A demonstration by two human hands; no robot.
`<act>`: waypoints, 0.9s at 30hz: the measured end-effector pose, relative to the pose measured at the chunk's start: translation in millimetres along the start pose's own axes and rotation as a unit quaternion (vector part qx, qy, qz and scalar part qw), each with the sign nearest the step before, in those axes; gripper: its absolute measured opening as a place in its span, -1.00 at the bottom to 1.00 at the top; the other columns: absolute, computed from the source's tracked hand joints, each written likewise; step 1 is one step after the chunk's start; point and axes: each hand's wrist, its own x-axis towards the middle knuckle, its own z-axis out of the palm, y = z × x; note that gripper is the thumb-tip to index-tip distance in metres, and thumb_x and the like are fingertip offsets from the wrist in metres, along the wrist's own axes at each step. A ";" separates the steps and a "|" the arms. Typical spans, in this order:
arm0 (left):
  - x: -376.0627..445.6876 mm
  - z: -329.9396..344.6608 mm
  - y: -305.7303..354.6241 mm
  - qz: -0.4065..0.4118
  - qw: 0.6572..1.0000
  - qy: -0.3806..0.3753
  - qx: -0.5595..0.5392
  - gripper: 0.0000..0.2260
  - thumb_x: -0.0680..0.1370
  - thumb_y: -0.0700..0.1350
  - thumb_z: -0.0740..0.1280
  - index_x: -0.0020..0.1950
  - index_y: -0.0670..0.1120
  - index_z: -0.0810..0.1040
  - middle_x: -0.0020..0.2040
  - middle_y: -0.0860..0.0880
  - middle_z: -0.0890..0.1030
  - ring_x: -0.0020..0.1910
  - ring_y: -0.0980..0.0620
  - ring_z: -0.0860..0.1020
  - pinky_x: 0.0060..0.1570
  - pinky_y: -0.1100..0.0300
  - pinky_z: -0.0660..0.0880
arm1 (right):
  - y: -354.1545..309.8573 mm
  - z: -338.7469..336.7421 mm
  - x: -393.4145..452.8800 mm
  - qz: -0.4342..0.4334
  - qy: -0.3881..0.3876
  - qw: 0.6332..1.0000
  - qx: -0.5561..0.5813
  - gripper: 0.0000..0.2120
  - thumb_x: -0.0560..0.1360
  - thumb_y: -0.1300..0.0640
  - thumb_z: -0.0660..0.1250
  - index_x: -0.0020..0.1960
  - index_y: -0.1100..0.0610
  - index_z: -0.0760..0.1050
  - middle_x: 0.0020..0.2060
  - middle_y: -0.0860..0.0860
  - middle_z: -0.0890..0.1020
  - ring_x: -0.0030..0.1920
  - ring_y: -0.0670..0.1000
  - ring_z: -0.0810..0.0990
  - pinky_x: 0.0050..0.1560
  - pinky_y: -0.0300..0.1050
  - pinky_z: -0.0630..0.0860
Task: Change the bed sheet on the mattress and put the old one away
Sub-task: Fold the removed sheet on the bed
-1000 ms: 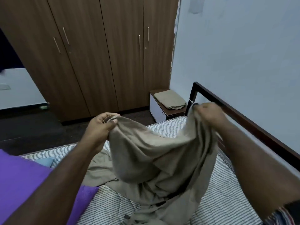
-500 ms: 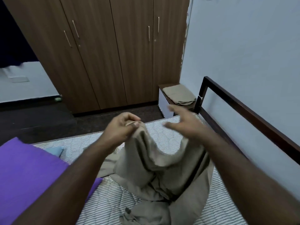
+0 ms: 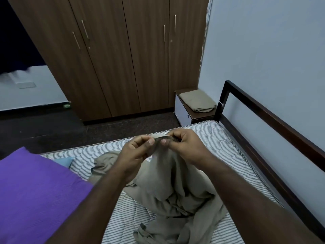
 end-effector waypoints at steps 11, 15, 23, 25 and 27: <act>4.5 -9.3 39.5 0.056 0.998 0.005 0.040 -0.79 0.42 -0.09 0.54 -0.14 -0.08 0.52 -0.26 -0.08 0.54 -0.29 0.05 0.50 -0.24 0.17 0.46 | 10.2 -33.0 -17.4 0.010 0.054 0.998 0.019 -0.87 0.49 0.26 0.48 -0.20 0.09 0.65 -0.29 -0.01 0.65 -0.24 -0.09 0.55 -0.16 -0.16 0.45; -1.6 -14.3 23.7 -0.027 0.981 -0.122 0.150 -0.27 0.23 0.27 0.62 0.31 0.04 0.55 0.25 0.05 0.63 0.14 0.05 0.61 0.13 0.16 0.54 | 4.9 -24.4 -13.9 -0.001 0.061 0.998 0.018 -0.88 0.53 0.12 0.43 -0.19 0.07 0.61 -0.35 -0.03 0.56 -0.32 -0.10 0.44 -0.26 -0.11 0.36; -15.7 7.9 -12.5 0.029 0.949 -0.174 0.261 0.04 0.30 0.11 0.65 0.57 0.40 0.03 0.48 0.38 0.31 0.42 0.25 0.40 0.37 0.16 0.41 | 3.3 -11.1 -2.0 0.039 0.153 0.987 -0.029 -0.78 0.52 -0.05 0.39 -0.21 0.07 0.60 -0.48 -0.16 0.56 -0.45 -0.19 0.46 -0.29 -0.14 0.37; -18.6 22.1 -14.3 0.086 0.950 -0.129 0.270 -0.09 0.40 0.06 0.59 0.59 0.30 0.12 0.46 0.35 0.37 0.38 0.29 0.43 0.30 0.29 0.44 | 1.2 -5.8 0.4 0.039 0.155 0.987 -0.035 -0.77 0.47 -0.07 0.40 -0.21 0.09 0.61 -0.46 -0.13 0.59 -0.42 -0.18 0.49 -0.27 -0.11 0.42; -14.3 31.1 -11.8 0.154 0.954 -0.031 0.256 -0.45 0.54 0.02 0.45 0.51 0.15 0.38 0.34 0.29 0.54 0.31 0.32 0.49 0.23 0.39 0.43 | 0.3 -1.2 1.7 0.038 0.148 0.987 -0.050 -0.76 0.45 -0.09 0.41 -0.21 0.09 0.62 -0.43 -0.11 0.60 -0.40 -0.16 0.50 -0.25 -0.08 0.45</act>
